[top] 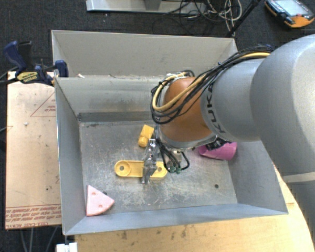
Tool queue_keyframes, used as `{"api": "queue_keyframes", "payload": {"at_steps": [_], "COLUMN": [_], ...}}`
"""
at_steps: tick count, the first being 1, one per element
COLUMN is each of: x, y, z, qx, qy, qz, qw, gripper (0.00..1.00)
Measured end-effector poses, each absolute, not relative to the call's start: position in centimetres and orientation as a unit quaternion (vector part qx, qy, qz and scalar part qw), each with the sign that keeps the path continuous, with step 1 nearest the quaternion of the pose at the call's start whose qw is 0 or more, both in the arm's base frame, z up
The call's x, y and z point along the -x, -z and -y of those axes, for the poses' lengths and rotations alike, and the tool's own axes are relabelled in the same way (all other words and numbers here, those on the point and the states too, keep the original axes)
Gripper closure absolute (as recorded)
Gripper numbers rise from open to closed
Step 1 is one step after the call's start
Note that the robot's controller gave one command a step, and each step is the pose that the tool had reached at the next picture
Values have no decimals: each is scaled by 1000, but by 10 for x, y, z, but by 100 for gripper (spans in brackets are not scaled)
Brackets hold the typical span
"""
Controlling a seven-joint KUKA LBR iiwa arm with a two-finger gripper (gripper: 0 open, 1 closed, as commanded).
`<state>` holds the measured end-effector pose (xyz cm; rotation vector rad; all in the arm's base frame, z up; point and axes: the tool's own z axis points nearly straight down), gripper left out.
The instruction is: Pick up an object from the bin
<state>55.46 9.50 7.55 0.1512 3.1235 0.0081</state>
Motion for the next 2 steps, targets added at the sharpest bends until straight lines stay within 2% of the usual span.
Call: {"api": "queue_keyframes", "payload": {"at_steps": [1,2], "x": [-555,-560], "y": [-75,-245], "z": [-95,-92], "qx": [-49,-43], "qy": [-3,-1], "qz": [-999,-999], "qw": [7,5], "gripper": [100,100]}}
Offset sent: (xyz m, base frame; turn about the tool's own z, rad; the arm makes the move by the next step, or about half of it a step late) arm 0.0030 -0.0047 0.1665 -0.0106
